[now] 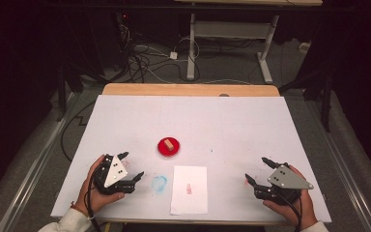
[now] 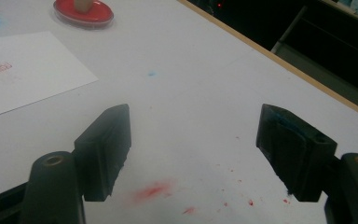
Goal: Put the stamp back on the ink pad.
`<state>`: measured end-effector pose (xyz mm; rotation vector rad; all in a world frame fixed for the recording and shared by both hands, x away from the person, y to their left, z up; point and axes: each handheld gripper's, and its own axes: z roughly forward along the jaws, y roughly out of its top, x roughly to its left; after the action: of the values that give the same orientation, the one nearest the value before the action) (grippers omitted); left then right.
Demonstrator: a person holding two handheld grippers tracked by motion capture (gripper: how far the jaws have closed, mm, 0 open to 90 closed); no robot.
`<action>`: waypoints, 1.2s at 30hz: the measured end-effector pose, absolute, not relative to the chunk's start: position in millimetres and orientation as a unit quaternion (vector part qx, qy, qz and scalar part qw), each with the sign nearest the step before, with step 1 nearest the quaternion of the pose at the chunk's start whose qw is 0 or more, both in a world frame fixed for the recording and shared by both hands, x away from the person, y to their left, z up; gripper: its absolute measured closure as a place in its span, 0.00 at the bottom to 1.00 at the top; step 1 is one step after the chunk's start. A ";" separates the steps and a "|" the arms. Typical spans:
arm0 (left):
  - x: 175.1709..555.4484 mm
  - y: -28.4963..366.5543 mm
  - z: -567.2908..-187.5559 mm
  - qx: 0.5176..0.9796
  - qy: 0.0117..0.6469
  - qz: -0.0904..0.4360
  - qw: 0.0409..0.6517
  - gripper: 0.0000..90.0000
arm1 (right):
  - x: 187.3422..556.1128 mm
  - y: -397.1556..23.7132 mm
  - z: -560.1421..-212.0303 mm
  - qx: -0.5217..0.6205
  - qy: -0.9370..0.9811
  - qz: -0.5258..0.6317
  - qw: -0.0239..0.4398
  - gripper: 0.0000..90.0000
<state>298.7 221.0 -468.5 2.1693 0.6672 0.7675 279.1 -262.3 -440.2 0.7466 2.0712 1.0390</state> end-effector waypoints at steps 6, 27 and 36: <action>295.4 217.4 -469.2 0.846 0.254 0.297 0.362 0.21 | 279.3 -261.8 -439.8 0.286 0.798 0.401 0.347 0.30; 295.8 217.3 -471.6 0.851 0.252 0.287 0.360 0.21 | 279.2 -258.4 -438.8 0.283 0.799 0.402 0.345 0.30; 299.5 218.4 -473.0 0.850 0.261 0.281 0.360 0.21 | 283.3 -256.9 -440.1 0.281 0.803 0.402 0.337 0.30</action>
<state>299.5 218.4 -473.0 2.1917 0.6730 0.7252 283.3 -256.9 -440.1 0.7337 2.0937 1.0482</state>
